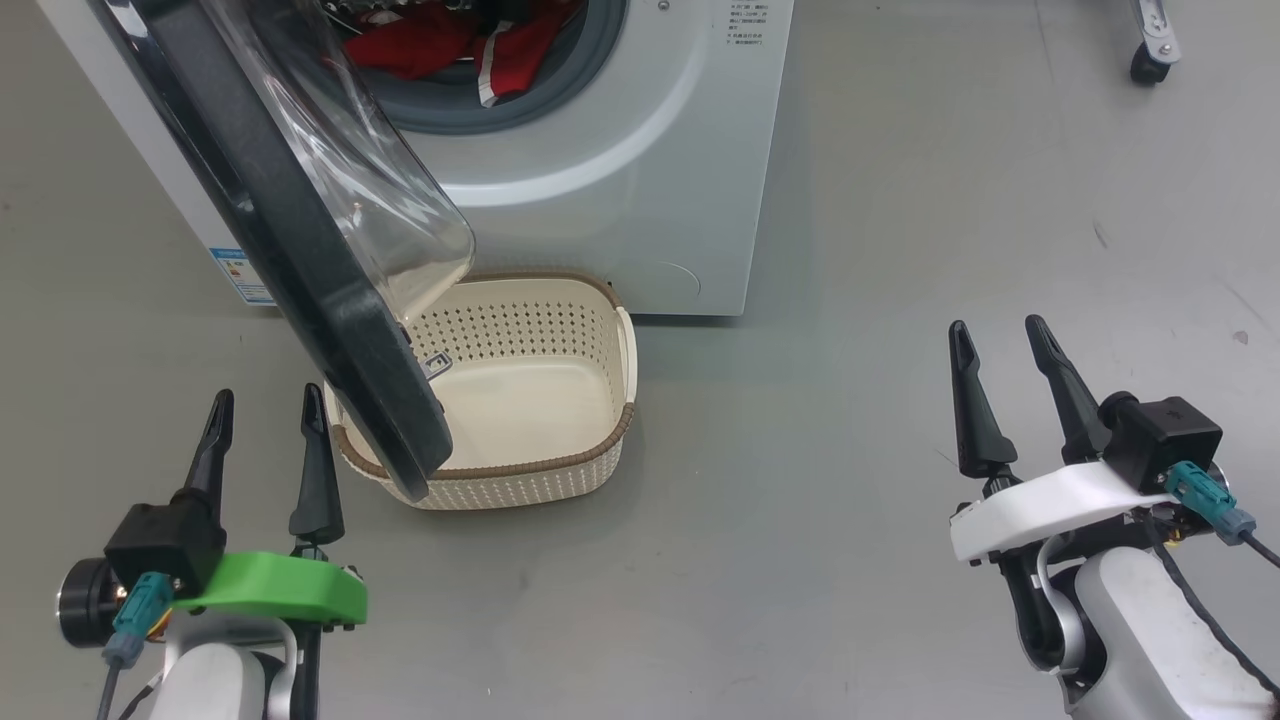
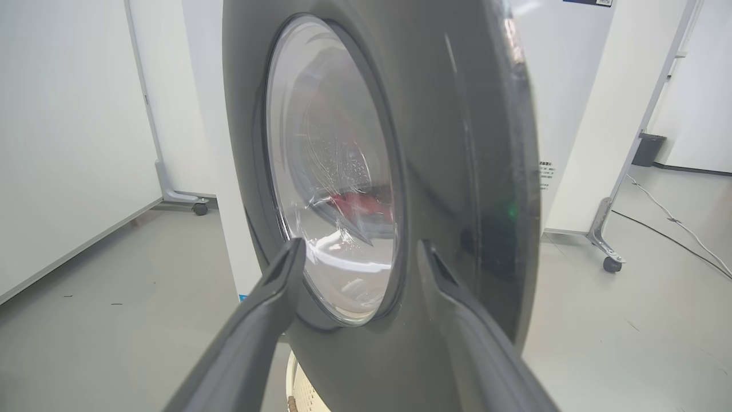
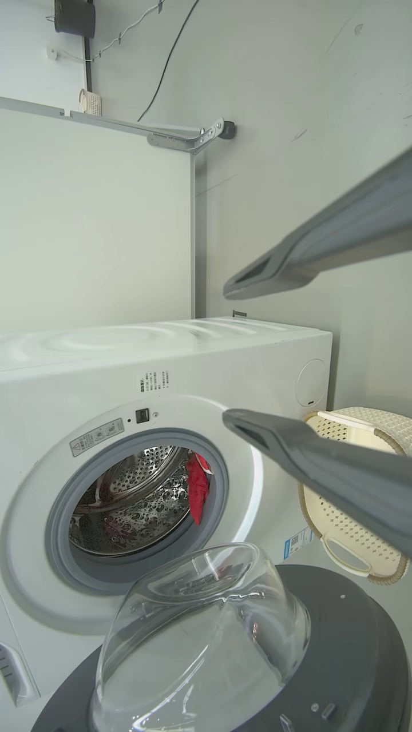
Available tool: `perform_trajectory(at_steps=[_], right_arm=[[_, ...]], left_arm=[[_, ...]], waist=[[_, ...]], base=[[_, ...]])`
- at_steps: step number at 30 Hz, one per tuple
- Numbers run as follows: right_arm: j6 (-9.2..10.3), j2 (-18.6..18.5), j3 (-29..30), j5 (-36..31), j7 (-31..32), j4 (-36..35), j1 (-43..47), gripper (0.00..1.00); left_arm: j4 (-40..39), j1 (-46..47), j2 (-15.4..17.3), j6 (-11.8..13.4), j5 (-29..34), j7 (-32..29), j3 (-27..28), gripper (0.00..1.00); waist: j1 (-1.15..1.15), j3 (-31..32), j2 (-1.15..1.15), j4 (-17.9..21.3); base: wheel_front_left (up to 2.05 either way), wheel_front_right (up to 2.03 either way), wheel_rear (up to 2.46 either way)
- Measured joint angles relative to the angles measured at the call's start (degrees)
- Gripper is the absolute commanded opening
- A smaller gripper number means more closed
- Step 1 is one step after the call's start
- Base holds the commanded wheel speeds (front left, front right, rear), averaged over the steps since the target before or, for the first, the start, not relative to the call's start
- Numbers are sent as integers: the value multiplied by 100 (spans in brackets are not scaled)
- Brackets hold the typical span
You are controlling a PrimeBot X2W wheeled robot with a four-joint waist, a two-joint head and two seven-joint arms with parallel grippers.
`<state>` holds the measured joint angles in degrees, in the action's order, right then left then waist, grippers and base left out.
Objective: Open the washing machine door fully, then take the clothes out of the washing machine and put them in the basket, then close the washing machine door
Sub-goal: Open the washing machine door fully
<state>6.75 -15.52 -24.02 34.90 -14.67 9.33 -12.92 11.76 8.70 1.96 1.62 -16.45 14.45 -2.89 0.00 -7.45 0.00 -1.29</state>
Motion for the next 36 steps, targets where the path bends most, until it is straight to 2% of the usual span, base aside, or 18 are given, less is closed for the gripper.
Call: perform_trajectory(at_steps=[25, 36], right_arm=[[-15, 331, 272, -516, 0, -254, 549, 100], [-116, 433, 405, -659, 0, -278, 648, 100]], left_arm=[[64, -78, -1, -97, 42, 0, 11, 100], [152, -95, -2, -99, 42, 0, -31, 100]], waist=[[0, 55, 0, -36], [0, 92, 0, -37]], base=[[0, 0, 0], [0, 0, 0]])
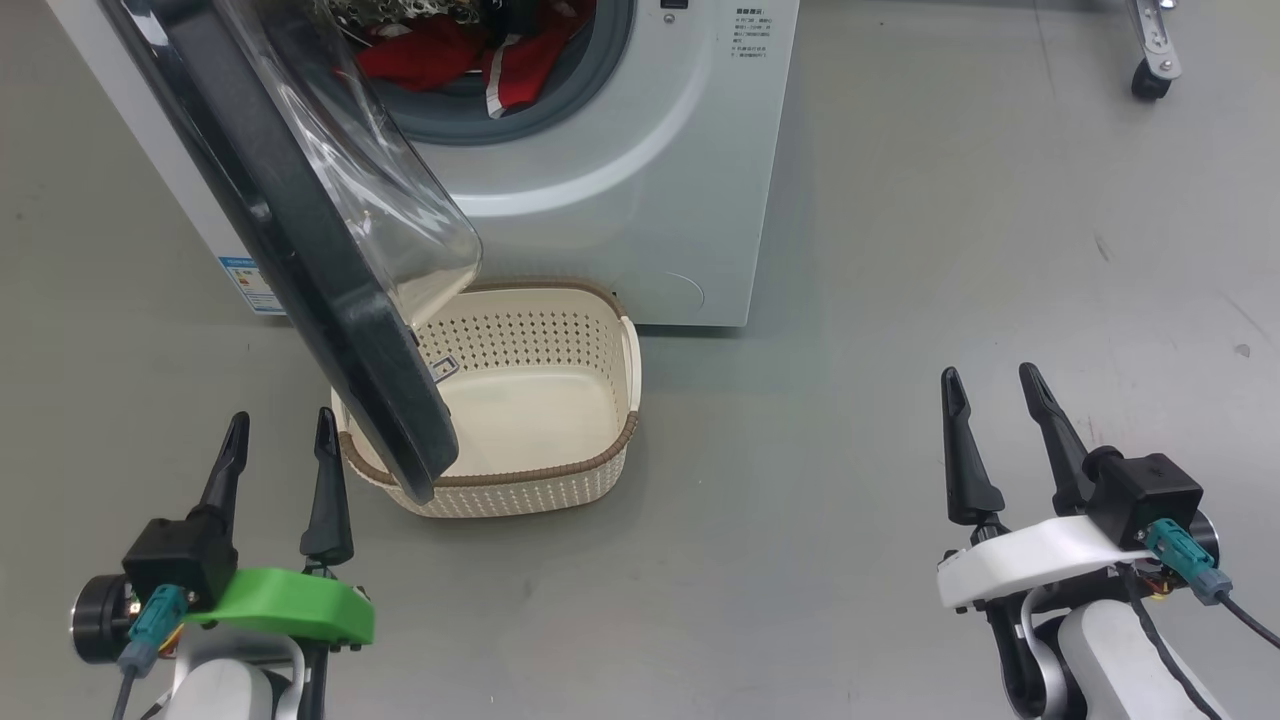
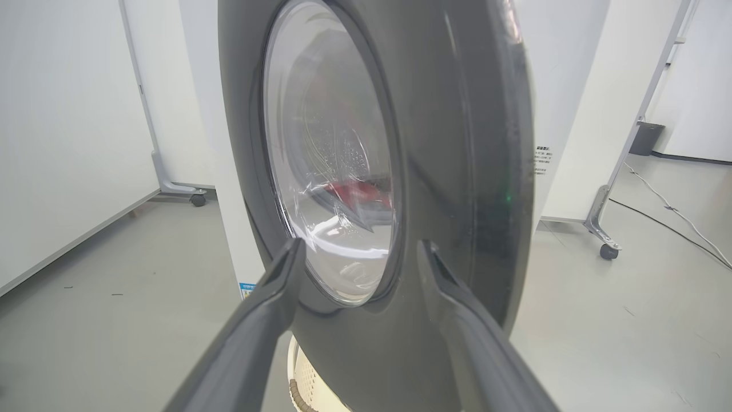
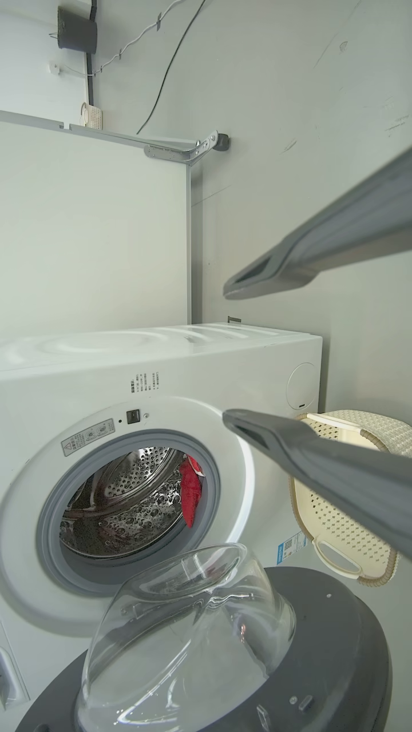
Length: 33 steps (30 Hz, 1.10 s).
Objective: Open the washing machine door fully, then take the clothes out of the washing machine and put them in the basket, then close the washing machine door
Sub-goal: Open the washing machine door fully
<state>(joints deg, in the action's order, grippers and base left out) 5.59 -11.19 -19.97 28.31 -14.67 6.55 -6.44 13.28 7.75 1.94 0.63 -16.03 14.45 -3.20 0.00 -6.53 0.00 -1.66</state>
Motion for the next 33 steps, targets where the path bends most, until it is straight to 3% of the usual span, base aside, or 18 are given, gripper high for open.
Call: perform_trajectory(at_steps=[33], right_arm=[[-299, 240, 266, -326, 0, 18, 225, 100]], left_arm=[[118, -100, 0, 9, -2, 0, -98, 100]], waist=[[0, 121, 0, 11]], base=[[0, 0, 0]])
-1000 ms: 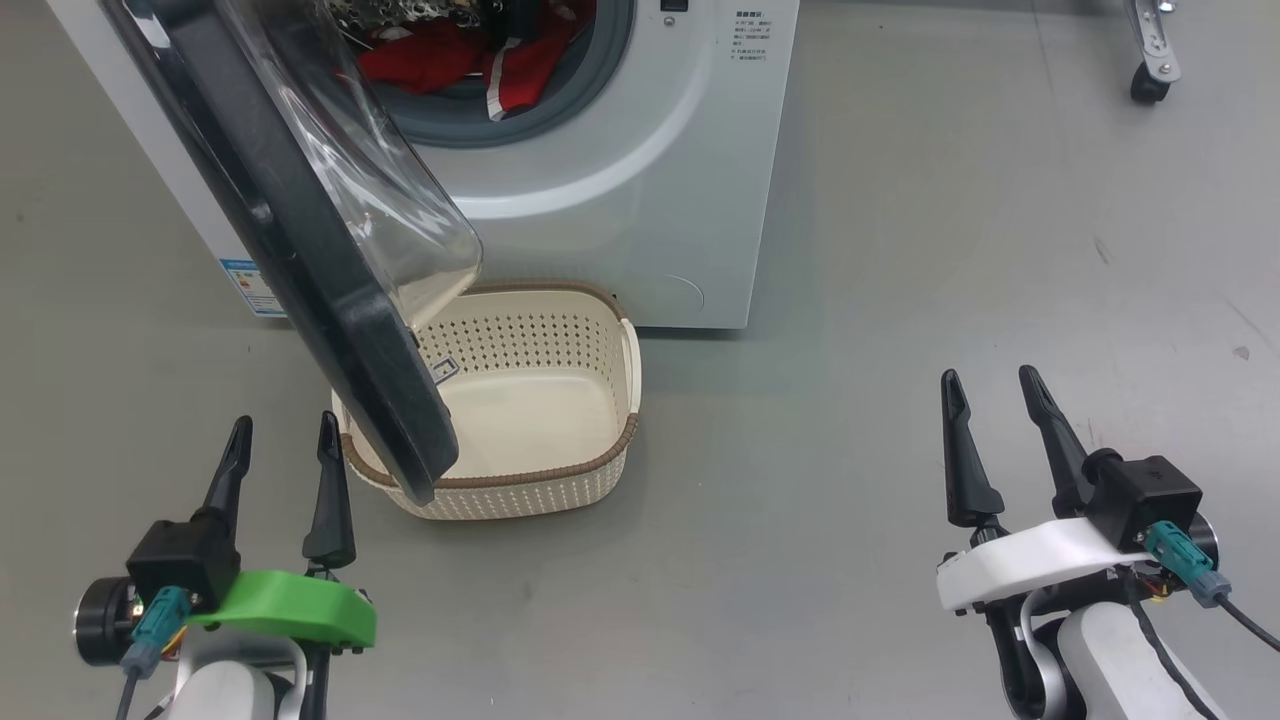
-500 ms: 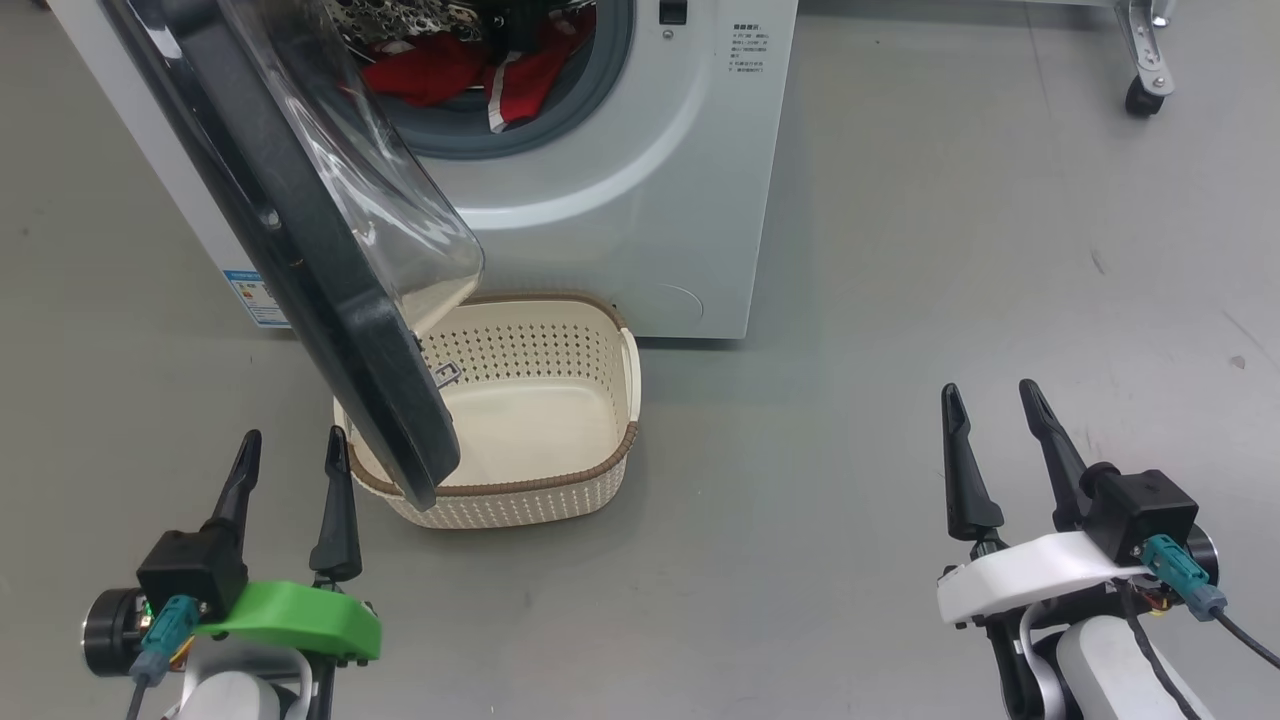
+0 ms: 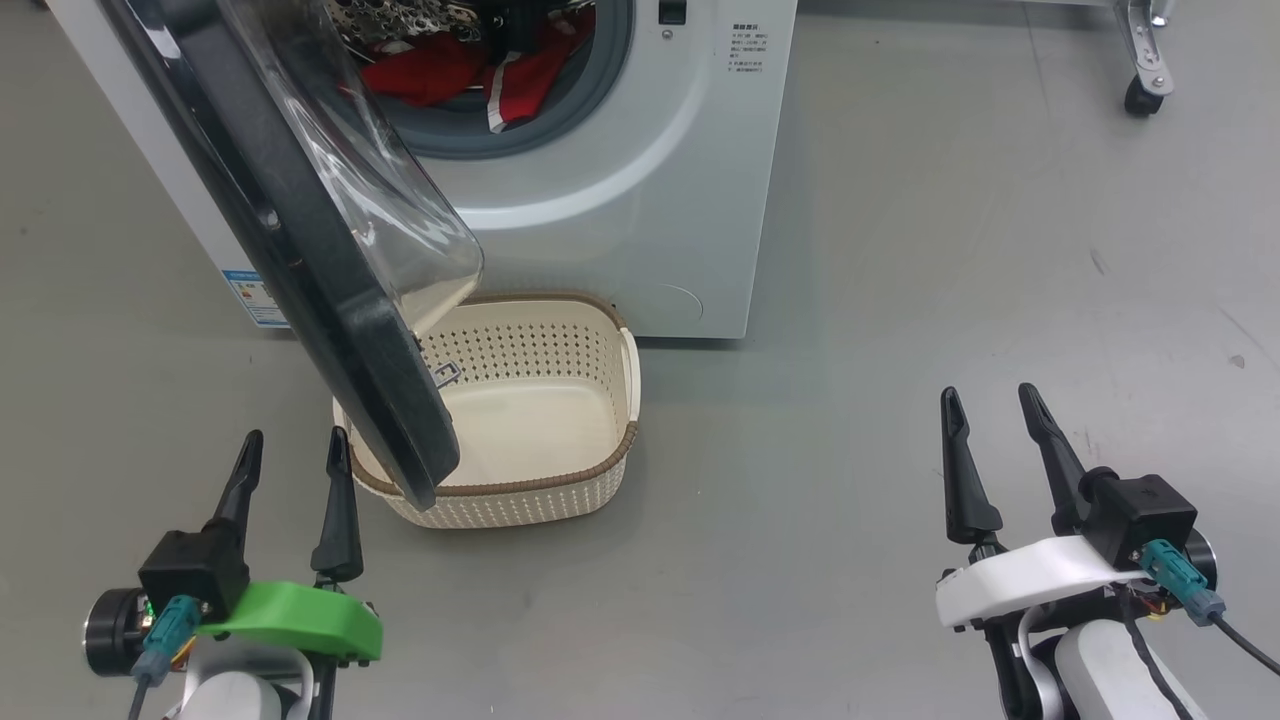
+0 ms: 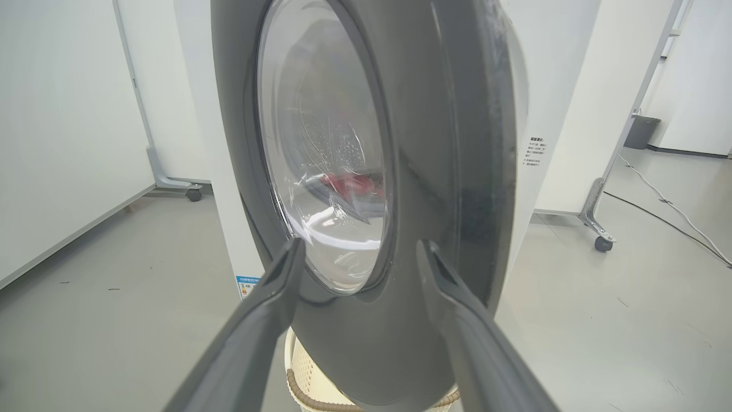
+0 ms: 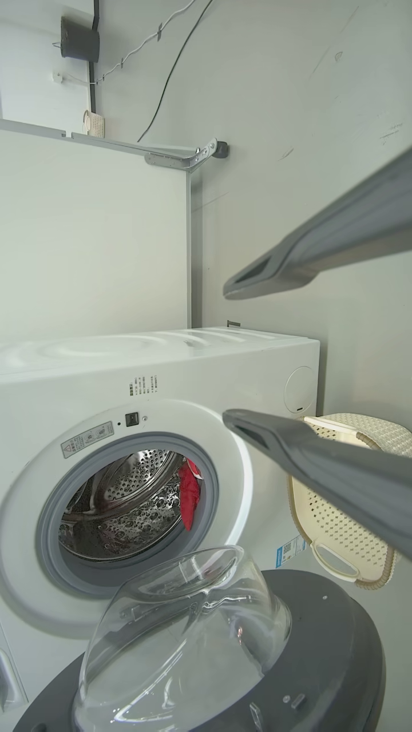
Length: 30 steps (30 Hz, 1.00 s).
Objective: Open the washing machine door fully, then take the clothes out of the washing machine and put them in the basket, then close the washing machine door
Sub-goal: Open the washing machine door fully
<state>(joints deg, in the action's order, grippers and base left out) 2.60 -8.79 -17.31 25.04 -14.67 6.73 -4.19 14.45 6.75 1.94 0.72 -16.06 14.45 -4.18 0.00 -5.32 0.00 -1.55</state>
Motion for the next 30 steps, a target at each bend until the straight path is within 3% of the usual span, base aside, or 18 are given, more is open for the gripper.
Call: perform_trajectory(at_steps=[1, 2, 3, 4, 19, 30], right_arm=[[-1, 0, 7, 0, 0, 3, 0, 100], [-4, 0, 14, 0, 0, 8, 0, 100], [-18, 0, 25, -4, 0, 10, 0, 100], [-19, 0, 38, -7, 0, 11, 0, 100], [-103, 137, 112, -89, 0, 59, 1, 100], [-204, 176, 197, -148, 0, 77, 1, 100]], left_arm=[[0, 0, 0, 0, 0, 0, -2, 100], [1, 0, 0, 0, 0, 0, -4, 41], [1, 0, 0, 0, -1, 0, -10, 41], [2, 0, 0, -1, -5, 0, -16, 0], [-15, 1, -1, -1, 8, 0, -20, 0], [-1106, 528, 36, -1, 155, 2, 430, 0]], waist=[[0, -2, 0, 0], [0, -3, 0, 1], [0, -5, 0, 1], [0, -6, 0, 1], [0, -7, 0, -5], [0, 40, 0, -11]], base=[[0, 0, 0], [0, 0, 0], [0, 0, 0], [0, 0, 0], [0, 0, 0], [0, 0, 0]])
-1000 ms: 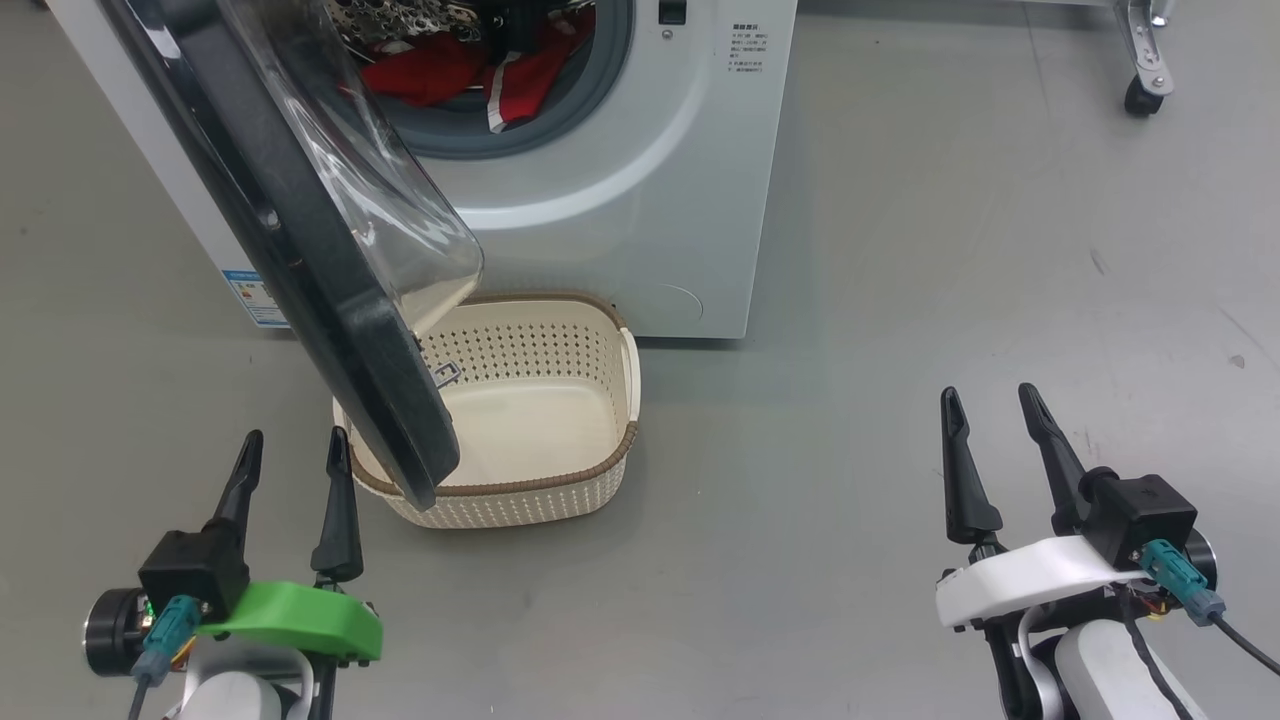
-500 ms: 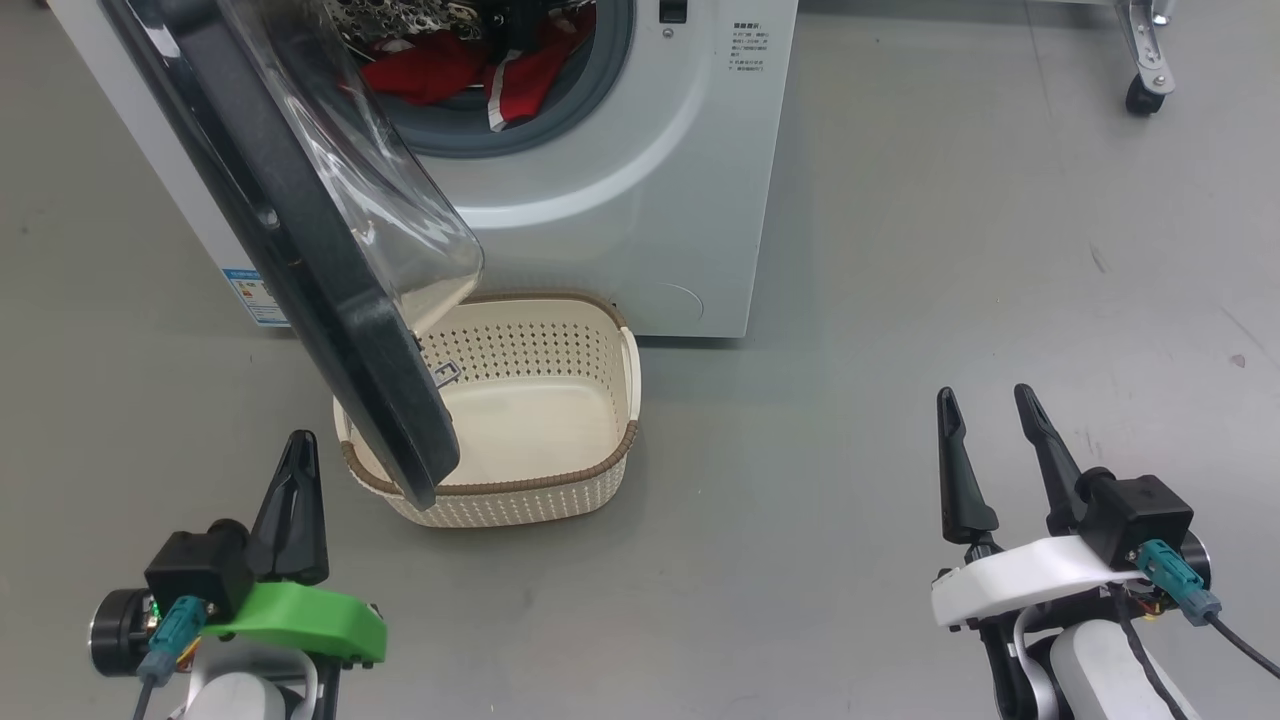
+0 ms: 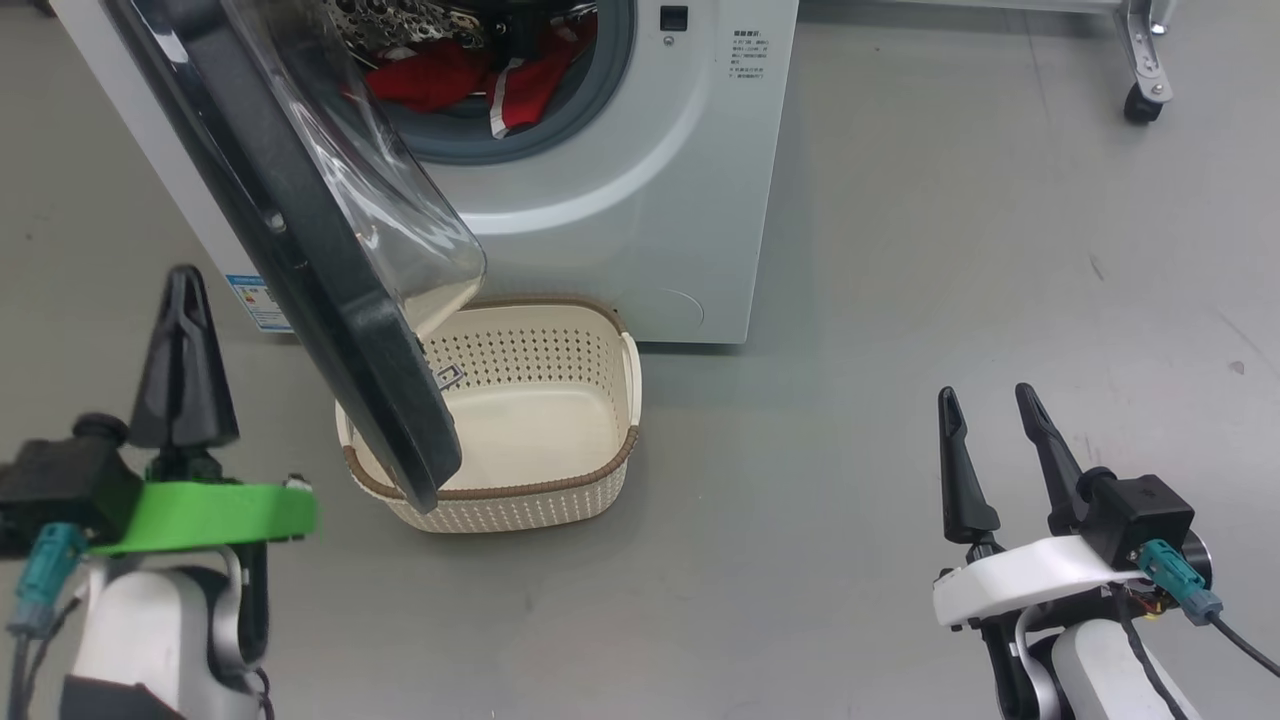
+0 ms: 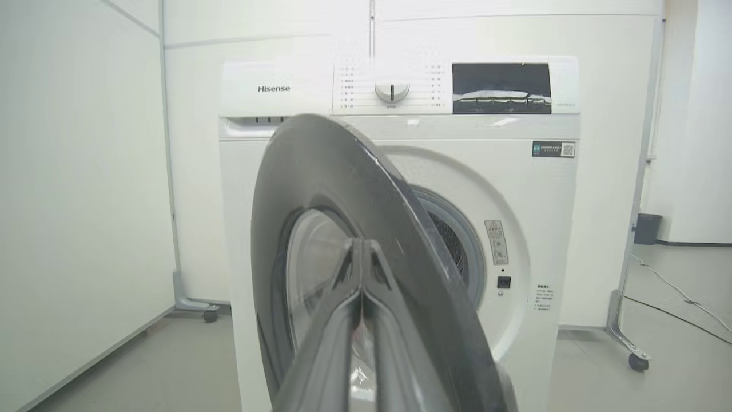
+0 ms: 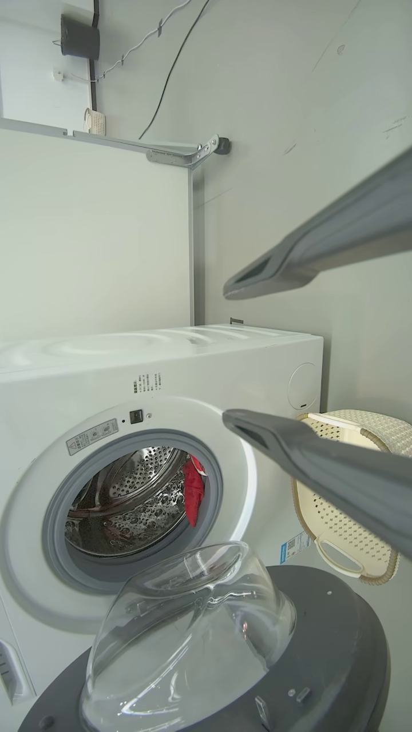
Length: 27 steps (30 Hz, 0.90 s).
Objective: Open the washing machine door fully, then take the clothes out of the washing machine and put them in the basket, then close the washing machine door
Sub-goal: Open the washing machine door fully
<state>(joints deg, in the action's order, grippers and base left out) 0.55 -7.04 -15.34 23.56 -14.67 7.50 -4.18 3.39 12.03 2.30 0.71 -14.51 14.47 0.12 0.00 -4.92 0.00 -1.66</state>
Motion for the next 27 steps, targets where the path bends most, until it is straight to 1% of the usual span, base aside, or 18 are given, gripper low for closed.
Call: perform_trajectory(at_steps=[8, 13, 19, 27], right_arm=[[-110, 85, 8, -20, 0, 32, 1, 100], [-164, 122, 8, -53, 0, 46, 5, 100], [-172, 152, 30, -107, 0, 66, 7, 100], [-281, 197, -3, -160, 0, 142, 9, 100]], left_arm=[[-823, 726, 209, -60, 215, 27, 81, 0], [-1159, 1121, 264, -161, 332, 31, -52, 0], [-1185, 1319, 283, -274, 348, 20, -288, 0], [-883, 1269, 254, -360, 377, -427, -694, 0]], waist=[[0, 69, 0, 2], [0, 102, 0, 26], [0, 117, 0, 80], [0, 140, 0, 213]], base=[[0, 0, 0], [0, 0, 0], [0, 0, 0], [0, 0, 0]])
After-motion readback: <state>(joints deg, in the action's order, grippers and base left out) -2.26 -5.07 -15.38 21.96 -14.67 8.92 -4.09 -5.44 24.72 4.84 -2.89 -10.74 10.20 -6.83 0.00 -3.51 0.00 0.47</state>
